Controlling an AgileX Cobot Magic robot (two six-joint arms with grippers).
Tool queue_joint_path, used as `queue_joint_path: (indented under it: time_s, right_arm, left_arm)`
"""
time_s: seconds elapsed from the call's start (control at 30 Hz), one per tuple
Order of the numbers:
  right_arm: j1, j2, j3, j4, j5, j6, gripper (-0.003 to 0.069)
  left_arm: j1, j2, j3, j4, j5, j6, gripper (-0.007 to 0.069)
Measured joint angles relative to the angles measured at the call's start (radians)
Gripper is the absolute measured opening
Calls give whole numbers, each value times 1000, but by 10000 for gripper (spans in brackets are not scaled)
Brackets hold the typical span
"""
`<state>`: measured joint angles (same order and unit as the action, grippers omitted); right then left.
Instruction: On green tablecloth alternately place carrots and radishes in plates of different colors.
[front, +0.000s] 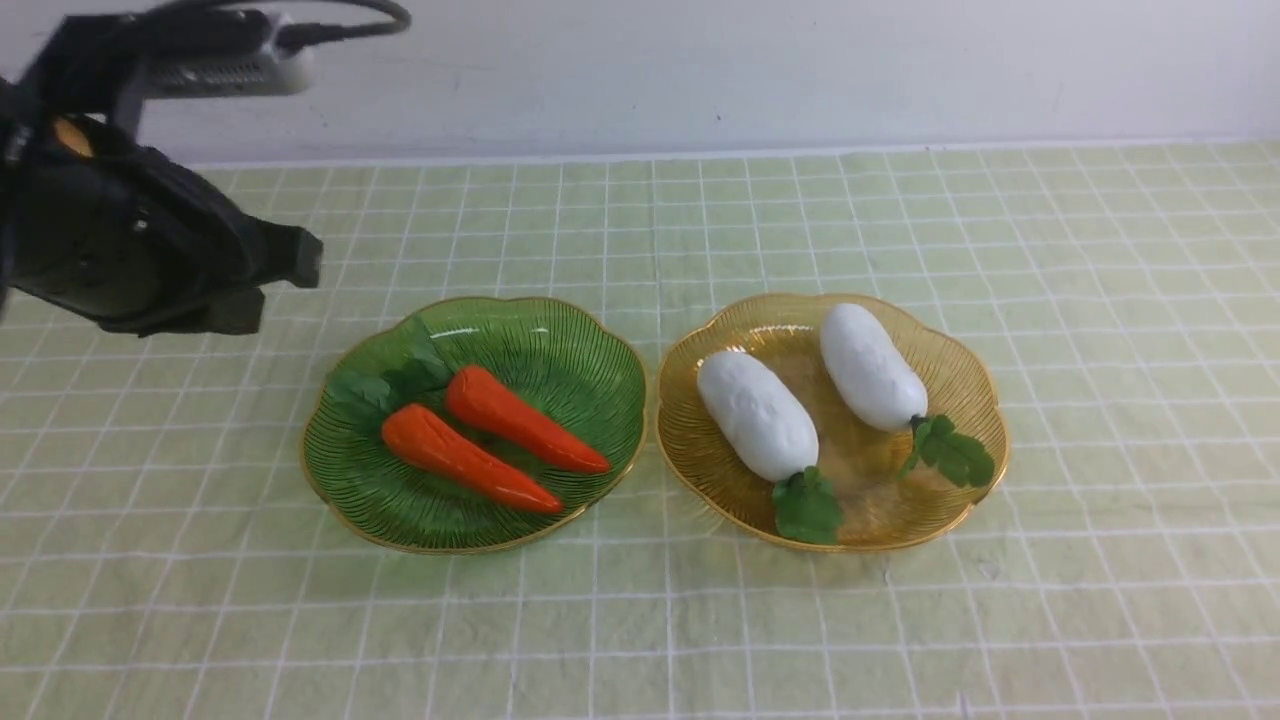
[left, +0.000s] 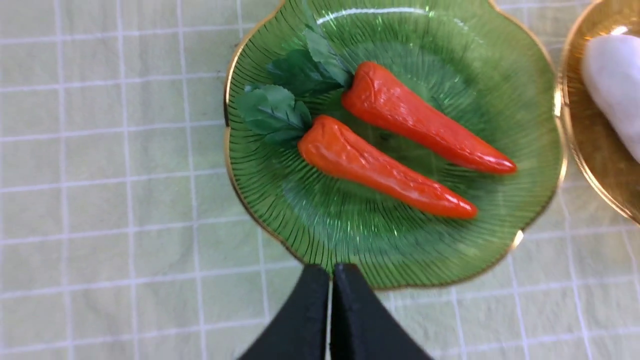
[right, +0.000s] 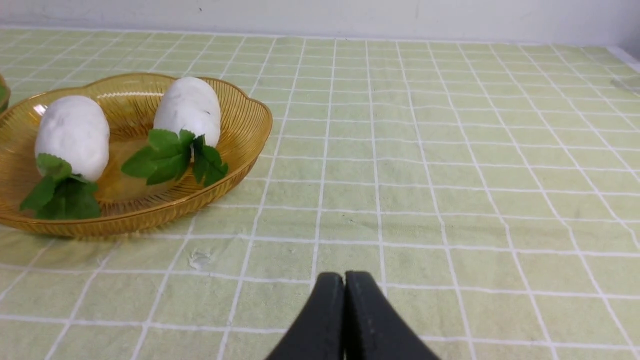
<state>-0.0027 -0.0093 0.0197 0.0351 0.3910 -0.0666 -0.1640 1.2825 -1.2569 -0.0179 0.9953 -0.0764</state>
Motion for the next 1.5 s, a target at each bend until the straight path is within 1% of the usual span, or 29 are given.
queue_joint_path:
  time_s: [0.13,0.23,0.3,0.43,0.47,0.5,0.57,0.63,0.67,0.7,0.73,0.83,0.87,0.93,1.17,1.5]
  right_arm:
    - [0,0,0,-1,0,0,-15]
    - [0,0,0,-1,-1,0,-15]
    - [0,0,0,-1,-1,0,-15]
    - [0,-2,0,-1,-2,0,-15]
    - [0,-2,0,-1,-2,0,-15]
    - [0,-2,0,-1,-2,0,-15]
    - [0,-2,0,-1,-2,0,-15]
    - [0,-2,0,-1,-2,0,-15]
    - [0,-2,0,-1,-2,0,-15]
    - [0,-2,0,-1,-2,0,-15]
    - [0,-2,0,-1,-2,0,-15]
    - [0,-2,0,-1,-2,0,-15]
    - [0,-2,0,-1,-2,0,-15]
    - [0,-2,0,-1,-2,0,-15]
    - [0,-2,0,-1,-2,0,-15]
    - [0,-2,0,-2,-2,0,-15]
  left_arm:
    - [0,-113,0,0,99,35,-8]
    - [0,-242,13,0,215,66,-8]
    - [0,-323,51,-4,243,76,-8]
    - [0,-495,183,-97,253,111,-8]
    - [0,-546,220,-130,243,119,-8]
    - [0,-633,301,-197,188,133,-8]
    - [0,-740,407,-263,62,153,-8]
    - [0,-809,490,-287,-64,162,-8]
    - [0,-819,500,-287,-80,161,-8]
    - [0,-879,563,-290,-185,167,-8]
    - [0,-924,604,-291,-253,168,-8]
    - [0,-1009,700,-304,-403,168,-8]
    - [0,-1033,724,-305,-432,168,-8]
    - [0,-1065,760,-306,-458,168,-8]
    - [0,-1093,842,-308,-472,169,-8]
    - [0,-1093,855,-308,-449,169,-8]
